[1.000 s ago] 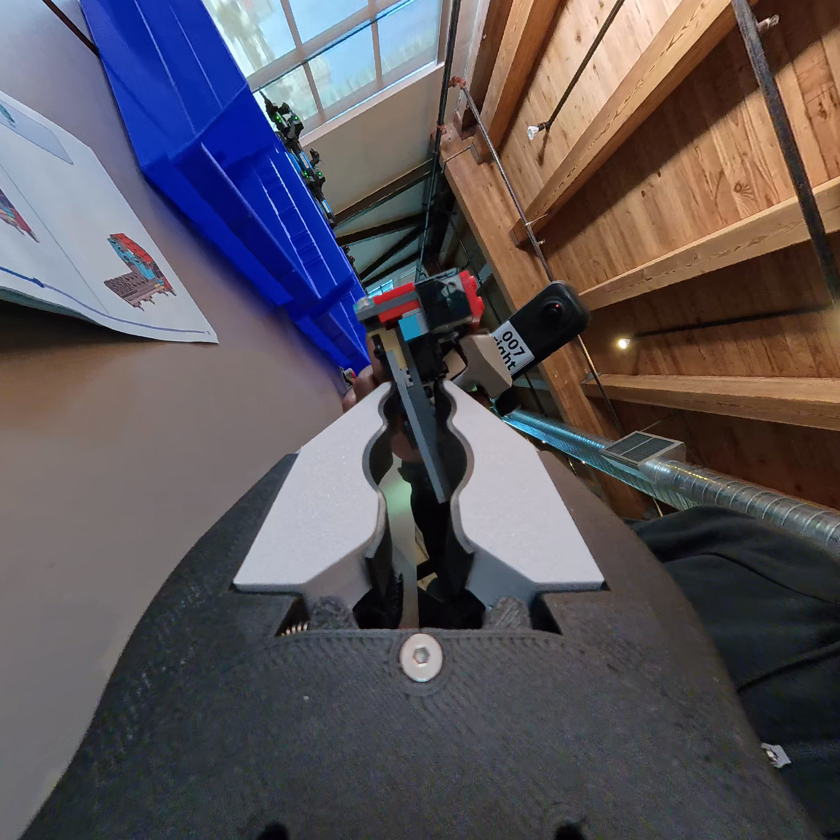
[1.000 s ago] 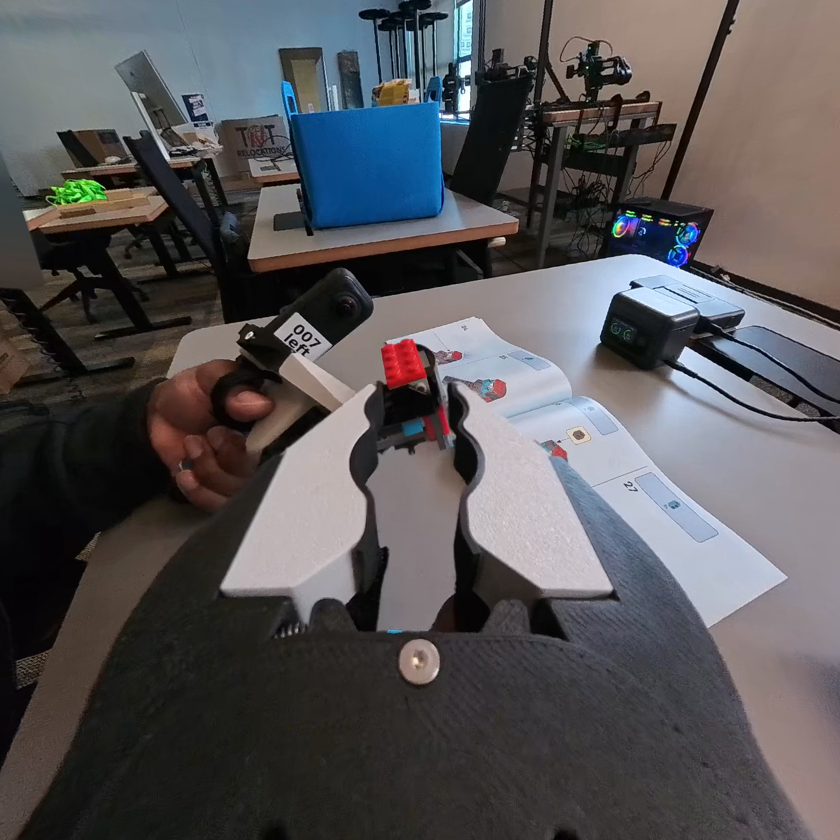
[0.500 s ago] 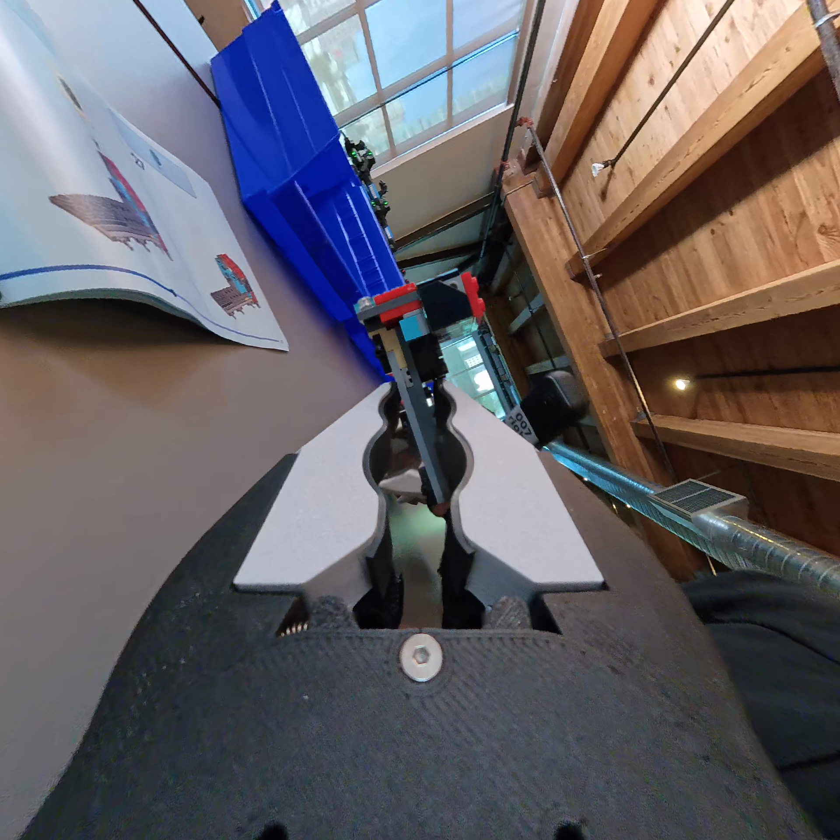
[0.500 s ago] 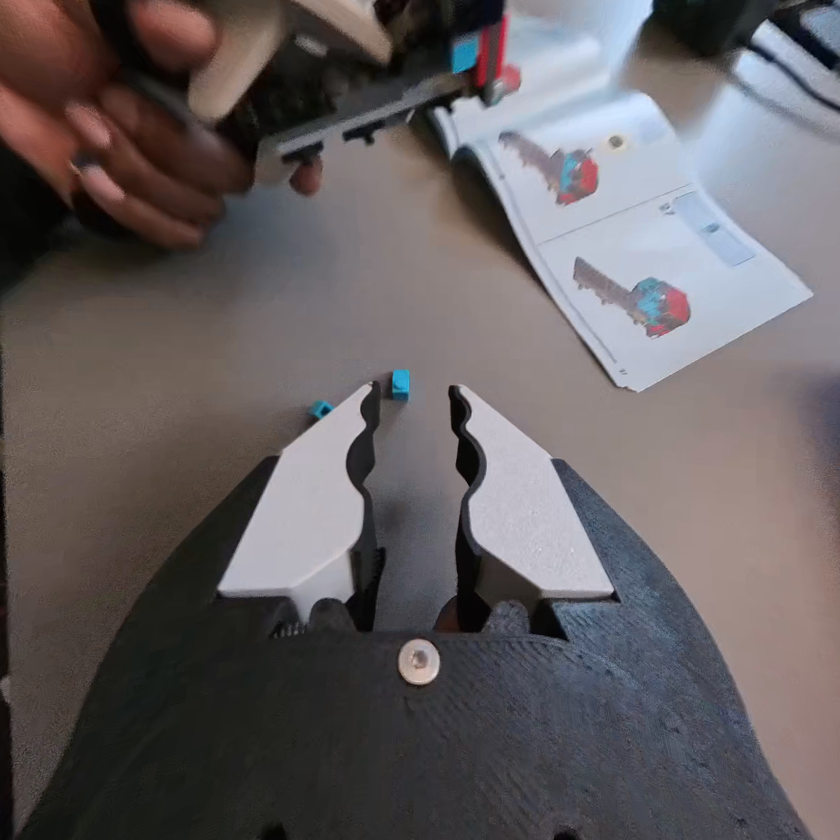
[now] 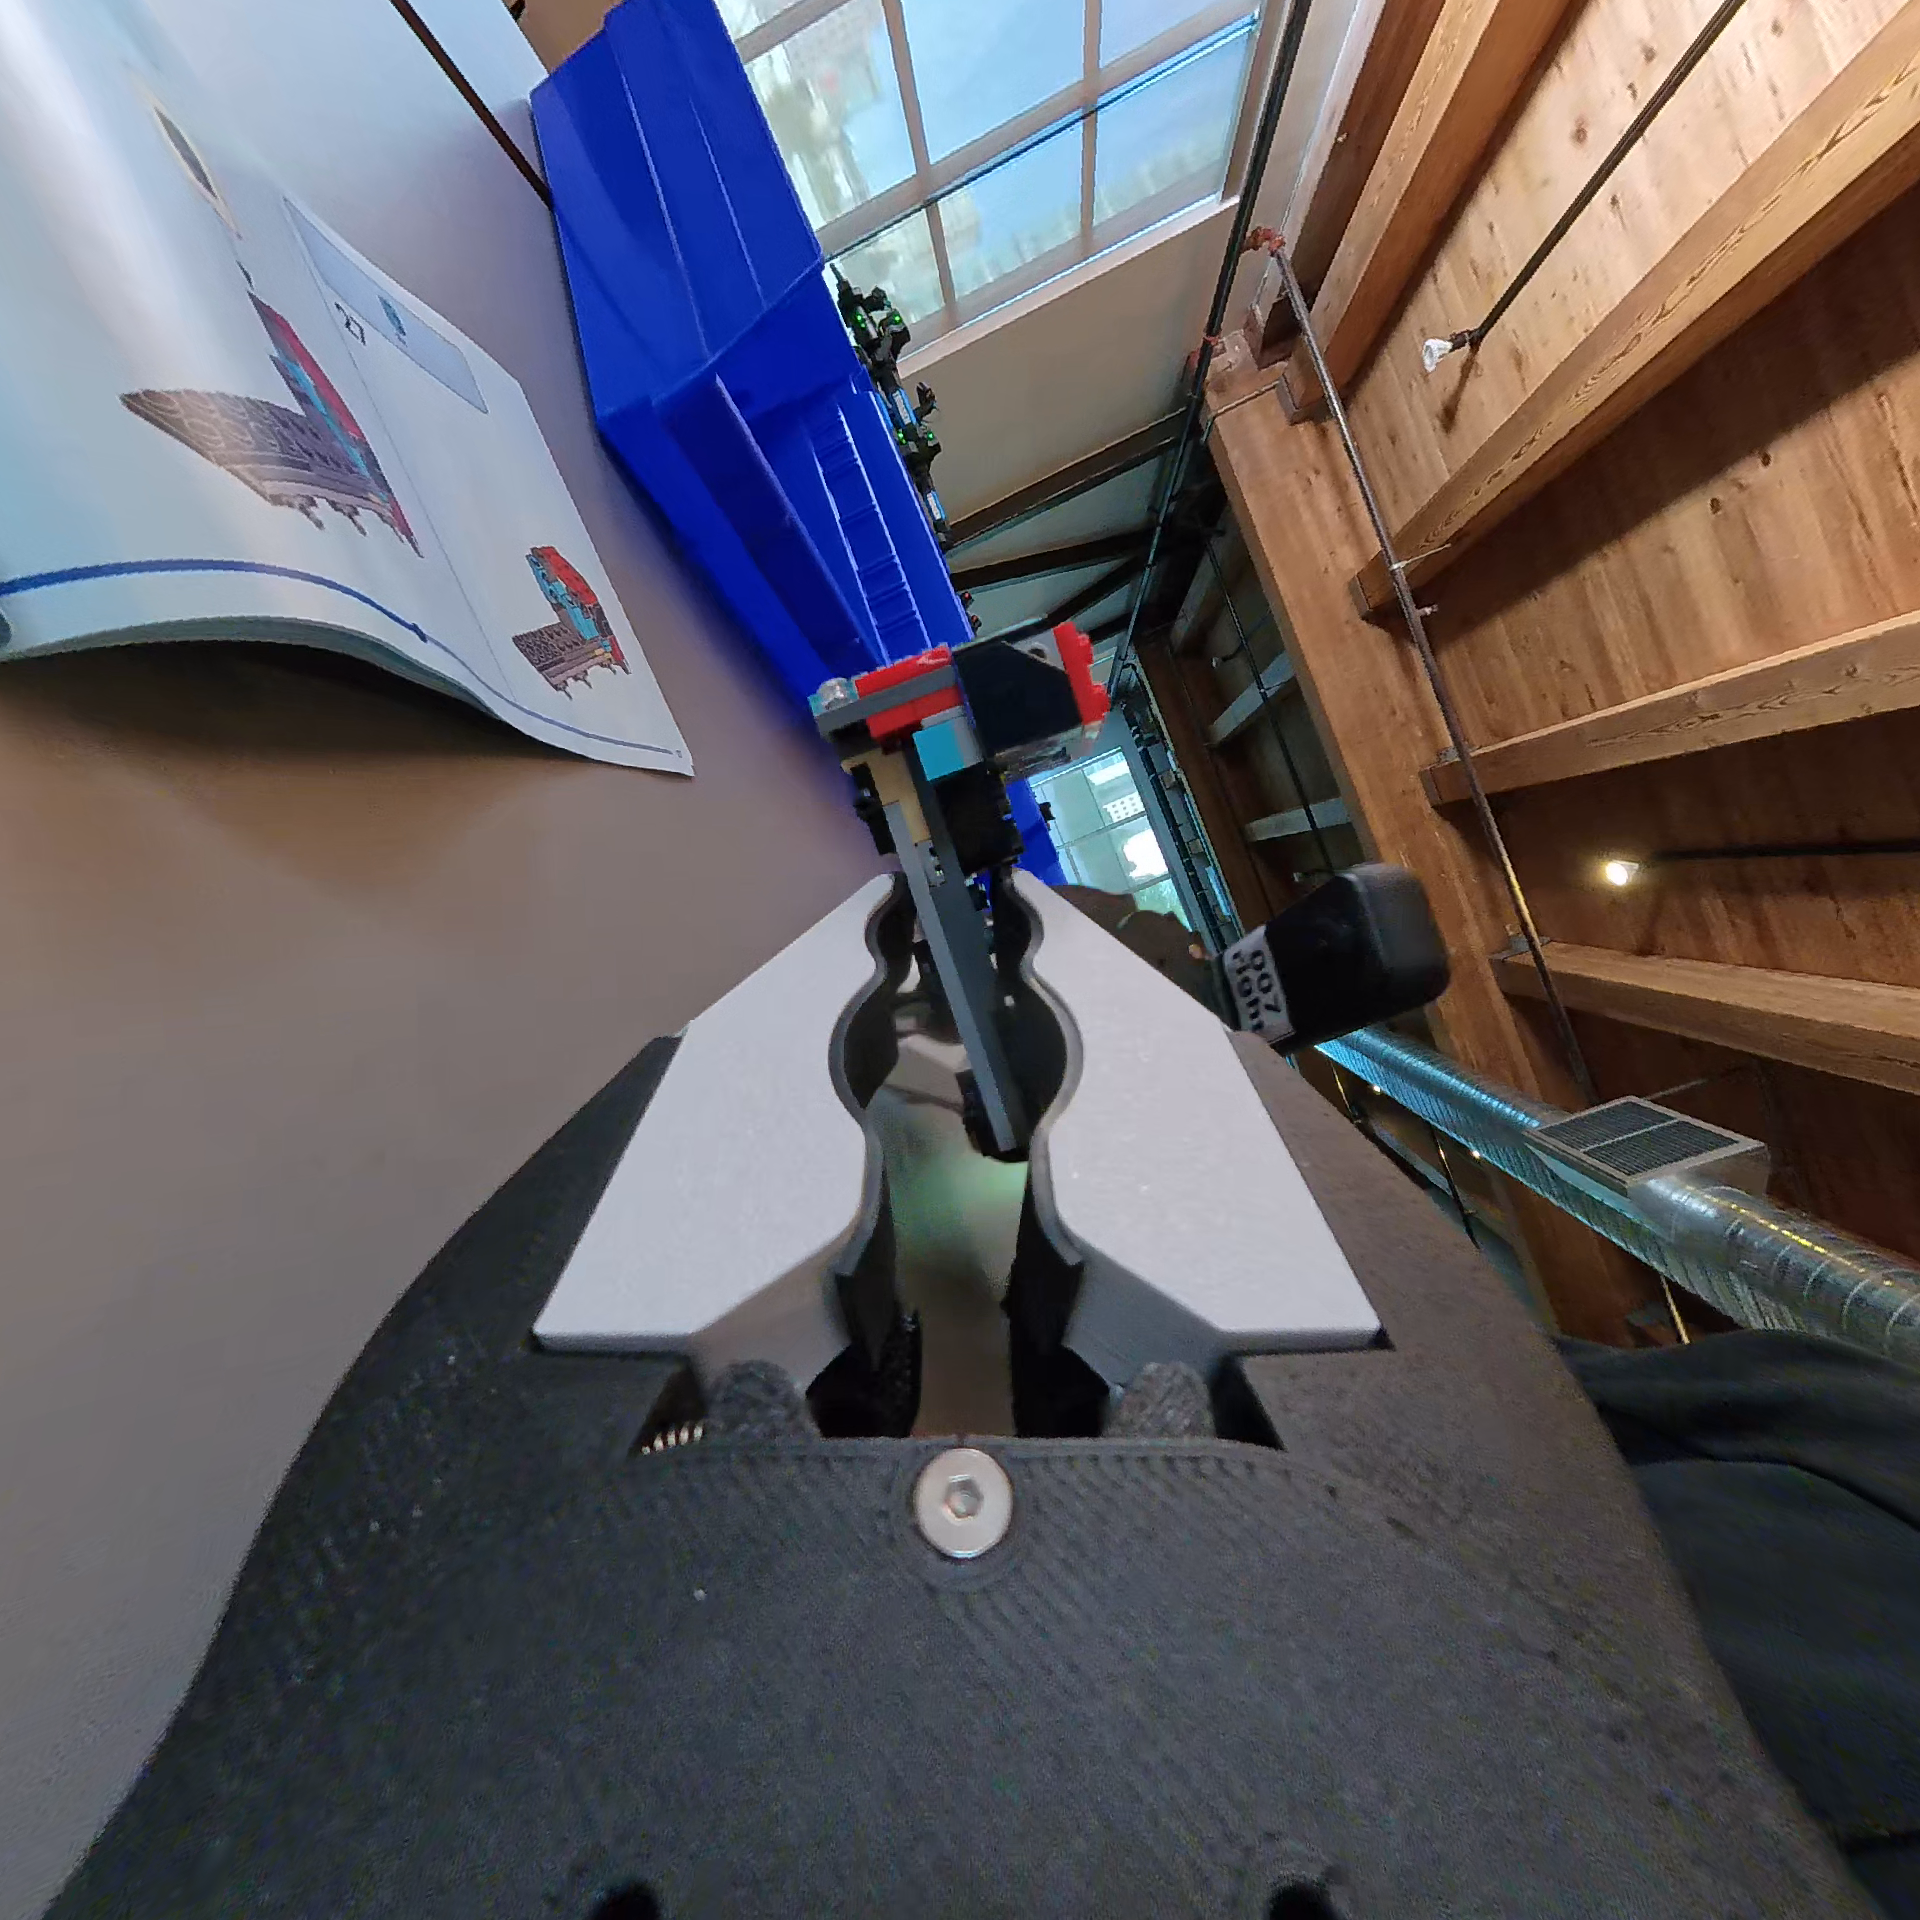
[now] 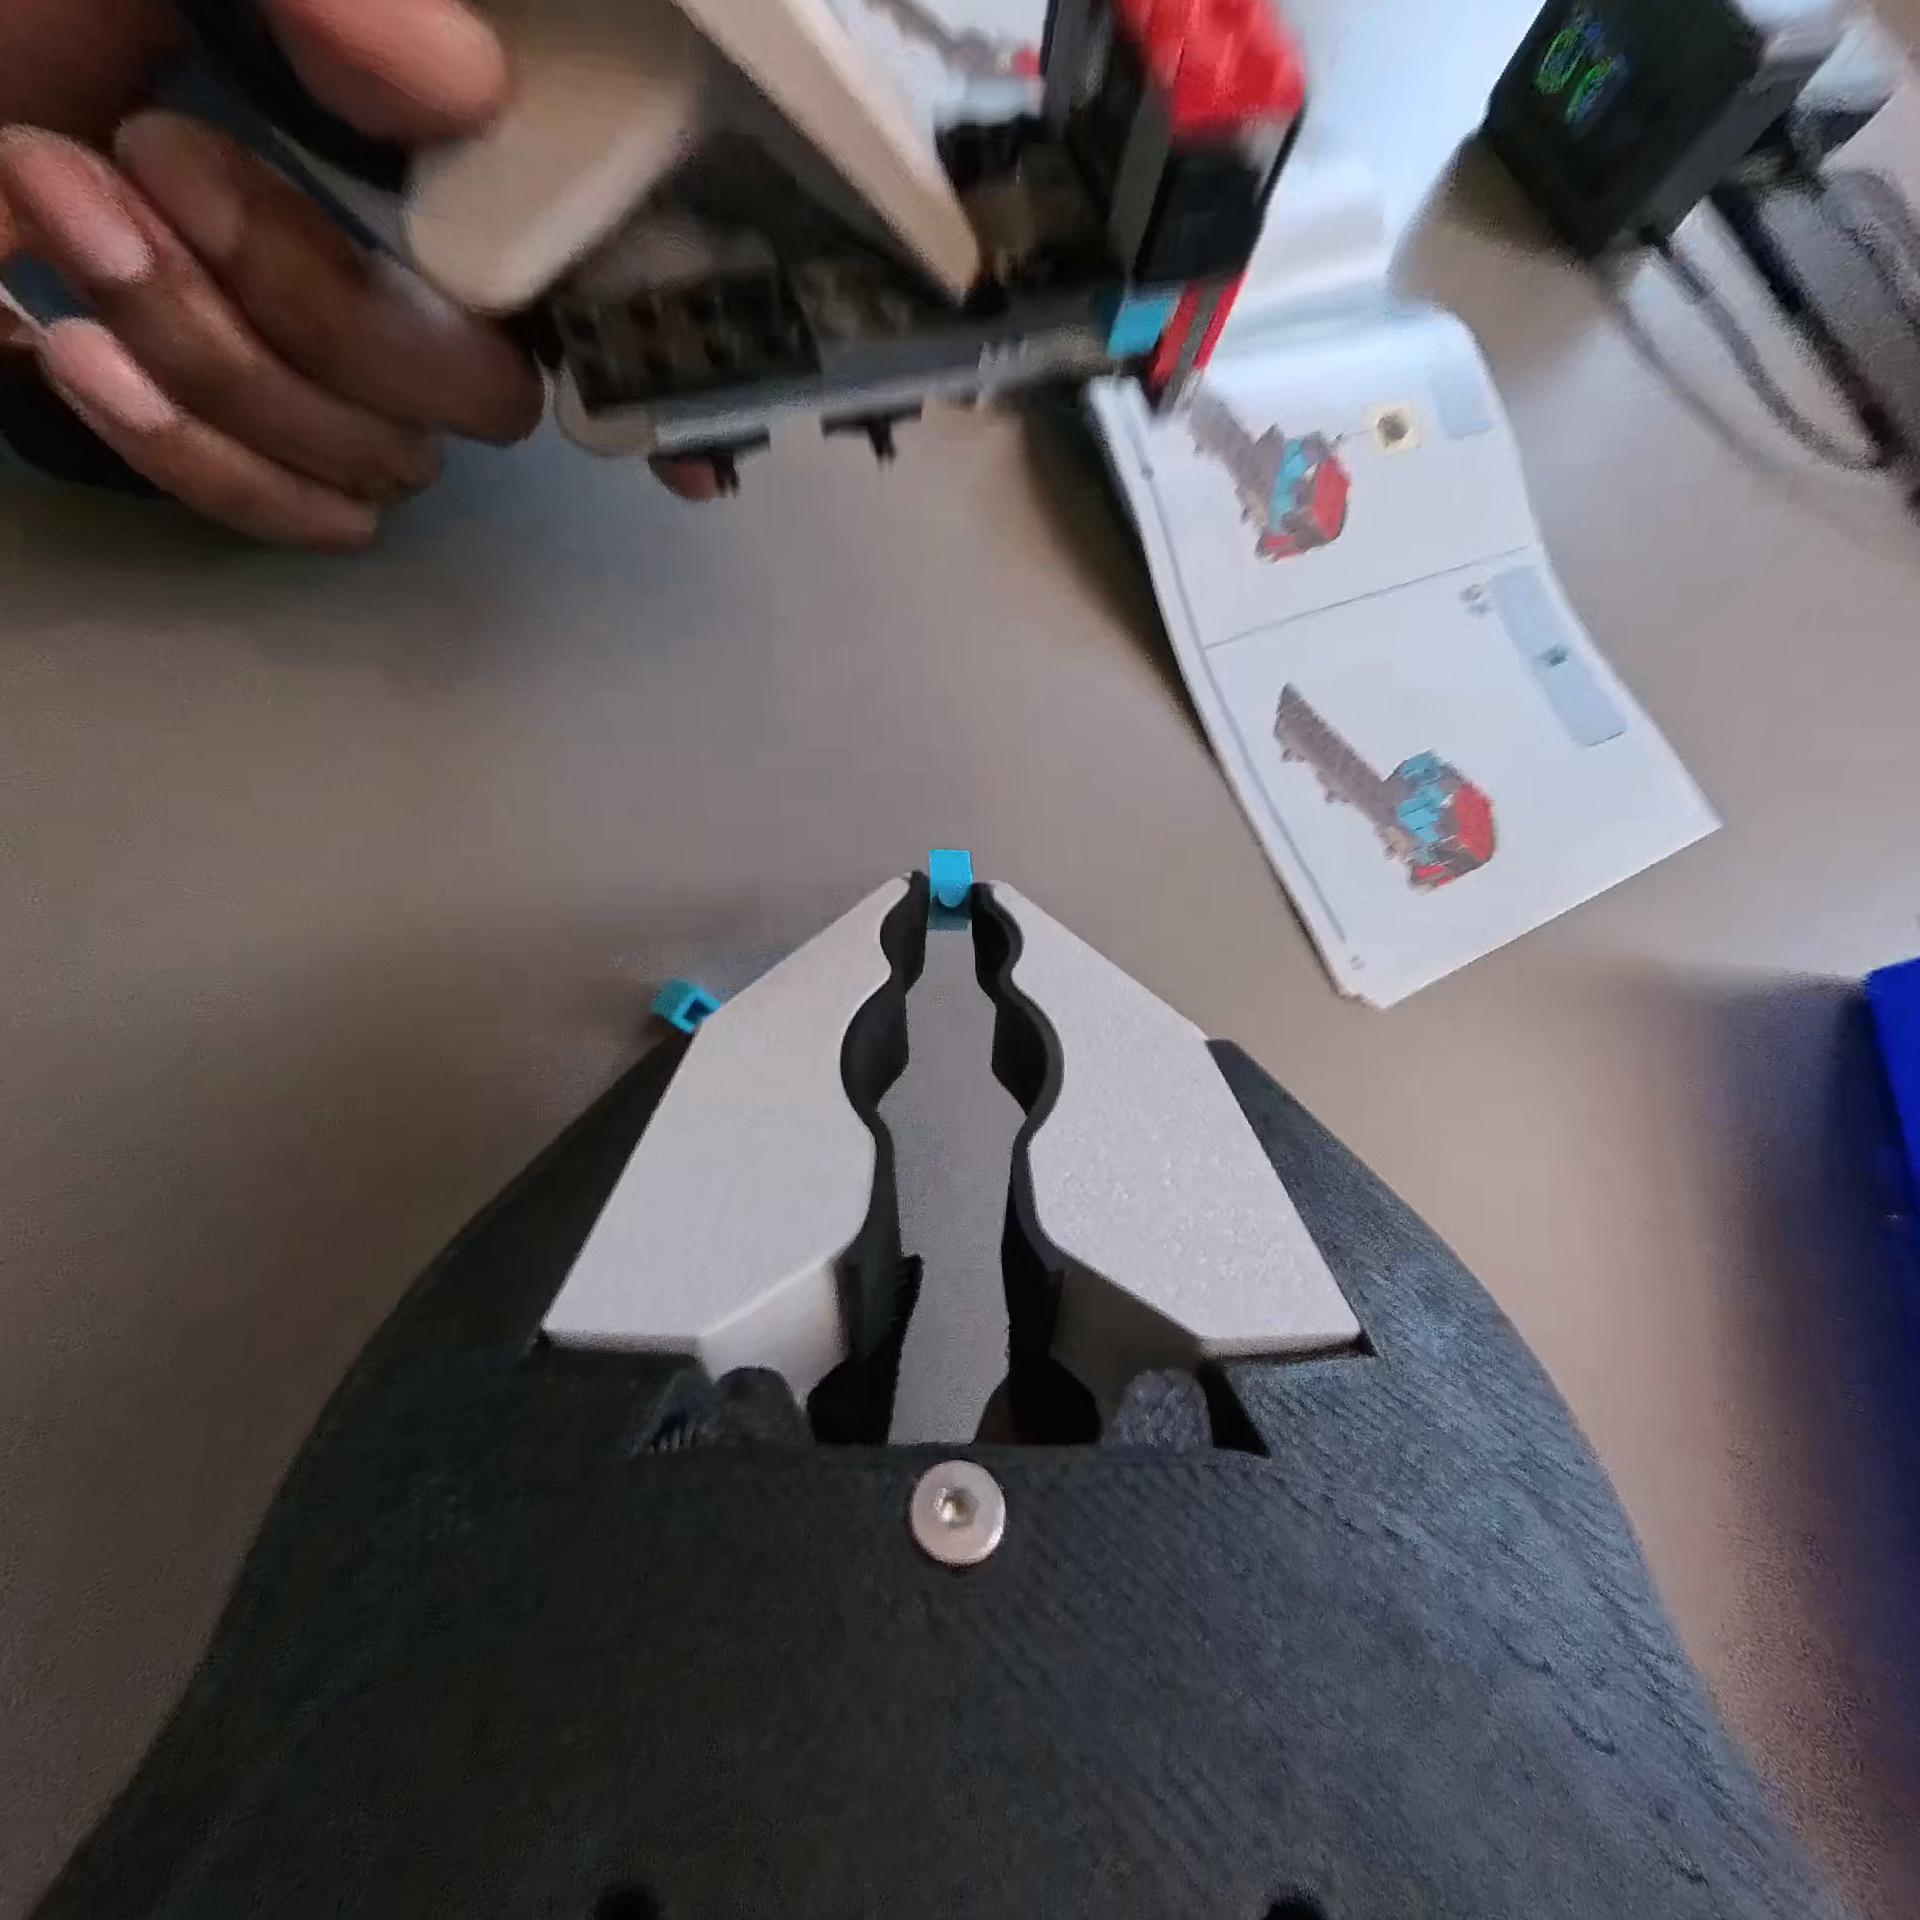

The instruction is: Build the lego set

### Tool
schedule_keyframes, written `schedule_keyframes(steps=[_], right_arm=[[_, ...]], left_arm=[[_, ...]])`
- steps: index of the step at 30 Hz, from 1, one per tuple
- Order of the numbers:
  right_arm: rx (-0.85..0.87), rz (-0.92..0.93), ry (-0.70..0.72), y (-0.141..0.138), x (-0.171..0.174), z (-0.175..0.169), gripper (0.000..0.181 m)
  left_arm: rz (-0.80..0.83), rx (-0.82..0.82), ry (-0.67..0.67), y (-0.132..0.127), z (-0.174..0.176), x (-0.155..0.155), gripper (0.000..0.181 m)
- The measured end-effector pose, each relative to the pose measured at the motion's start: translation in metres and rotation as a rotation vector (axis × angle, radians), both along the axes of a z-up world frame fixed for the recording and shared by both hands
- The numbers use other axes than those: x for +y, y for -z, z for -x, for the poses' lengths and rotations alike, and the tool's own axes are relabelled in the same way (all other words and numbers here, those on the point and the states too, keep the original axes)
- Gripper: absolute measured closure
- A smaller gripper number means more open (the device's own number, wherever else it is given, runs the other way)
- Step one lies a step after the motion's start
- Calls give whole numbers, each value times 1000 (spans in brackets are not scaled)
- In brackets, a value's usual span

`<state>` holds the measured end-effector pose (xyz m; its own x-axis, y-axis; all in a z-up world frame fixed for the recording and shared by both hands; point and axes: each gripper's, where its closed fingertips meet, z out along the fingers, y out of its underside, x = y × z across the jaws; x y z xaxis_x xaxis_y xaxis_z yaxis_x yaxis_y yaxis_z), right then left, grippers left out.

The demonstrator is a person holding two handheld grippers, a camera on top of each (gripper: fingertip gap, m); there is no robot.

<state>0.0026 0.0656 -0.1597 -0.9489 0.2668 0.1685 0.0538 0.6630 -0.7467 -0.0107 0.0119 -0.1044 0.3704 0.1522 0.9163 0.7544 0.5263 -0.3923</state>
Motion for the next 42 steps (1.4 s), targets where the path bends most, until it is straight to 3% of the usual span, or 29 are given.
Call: schedule_keyframes(steps=[5,9,21,42], right_arm=[[119,112,-68,-63,-14,4,173],[233,66,-116,-86,-29,7,173],[327,-56,-96,-77,-46,20,173],[416,44,-33,-88,-41,18,160]], left_arm=[[-14,-8,9,0,0,2,167],[-35,-23,21,0,-1,7,167],[-79,-47,34,-1,-1,13,167],[-106,-58,26,-1,0,11,167]])
